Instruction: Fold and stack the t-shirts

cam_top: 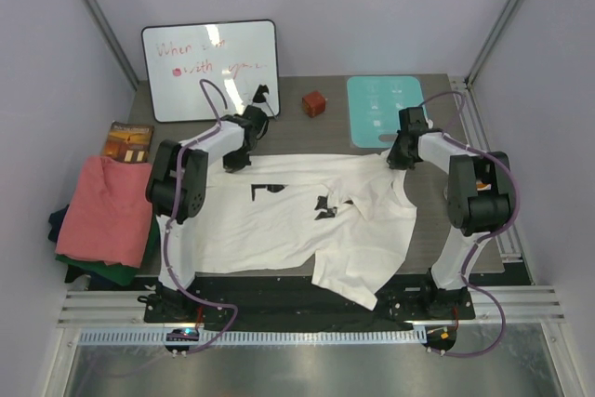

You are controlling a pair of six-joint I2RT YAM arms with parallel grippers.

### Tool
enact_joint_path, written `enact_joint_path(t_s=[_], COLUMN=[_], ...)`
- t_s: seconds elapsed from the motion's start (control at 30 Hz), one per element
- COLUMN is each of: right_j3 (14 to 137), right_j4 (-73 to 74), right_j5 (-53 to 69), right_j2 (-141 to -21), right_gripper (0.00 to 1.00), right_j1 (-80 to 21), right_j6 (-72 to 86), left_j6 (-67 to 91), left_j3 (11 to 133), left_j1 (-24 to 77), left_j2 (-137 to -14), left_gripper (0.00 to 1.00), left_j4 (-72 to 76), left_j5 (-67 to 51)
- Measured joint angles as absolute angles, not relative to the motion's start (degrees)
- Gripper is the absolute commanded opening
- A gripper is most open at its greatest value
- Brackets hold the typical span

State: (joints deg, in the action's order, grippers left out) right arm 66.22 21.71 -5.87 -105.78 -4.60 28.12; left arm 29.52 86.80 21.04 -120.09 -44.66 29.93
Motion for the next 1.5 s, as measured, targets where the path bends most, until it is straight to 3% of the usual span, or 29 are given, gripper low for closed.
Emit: enact_joint_path(t_s=[0.27, 0.4, 0.5, 0.67, 0.83, 0.97, 1.23, 1.37, 1.5], right_j3=[66.08, 65.23, 64.36, 62.59, 61.14, 61.21, 56.71, 50.7, 46.54], right_j4=[21.8, 21.85, 23.14, 26.35, 27.94, 27.33, 28.29, 30.57, 31.55], right_j5=[-5.06, -5.43, -6.92, -8.19, -6.72, -4.25, 6.02, 8.16, 7.99], right_j2=[-105.69, -104.73, -103.61, -98.91, -86.04, -78.15, -76.69, -71.68, -66.98], right_gripper=[0.01, 0.03, 0.05, 0.17, 0.28, 0.26, 0.25, 0.28, 0.28], right_j1=[-3.73, -3.42, -2.55, -1.02, -0.6, -0.6, -1.78, -5.43, -12.01], right_j6=[28.69, 28.64, 28.62, 28.36, 27.73, 27.05, 27.09, 27.24, 28.77], left_j6=[29.21, 29.12, 29.08, 28.82, 30.09, 31.16, 35.16, 39.16, 42.13], left_j3=[88.27, 88.84, 88.82, 88.79, 86.48, 84.14, 68.55, 60.36, 58.67], left_j1=[20.05, 19.29, 18.7, 17.58, 17.37, 18.26, 26.61, 32.14, 35.88], left_j2=[-120.9, -120.75, -120.25, -117.97, -109.32, -101.01, -90.39, -85.43, -83.61], left_gripper=[0.0, 0.21, 0.3, 0.34, 0.35, 0.33, 0.35, 0.47, 0.43], left_j4=[-44.1, -42.98, -42.46, -43.4, -43.44, -43.62, -44.36, -45.15, -44.99], left_j5=[29.1, 27.16, 26.63, 26.5, 24.16, 22.24, 20.91, 19.77, 19.99])
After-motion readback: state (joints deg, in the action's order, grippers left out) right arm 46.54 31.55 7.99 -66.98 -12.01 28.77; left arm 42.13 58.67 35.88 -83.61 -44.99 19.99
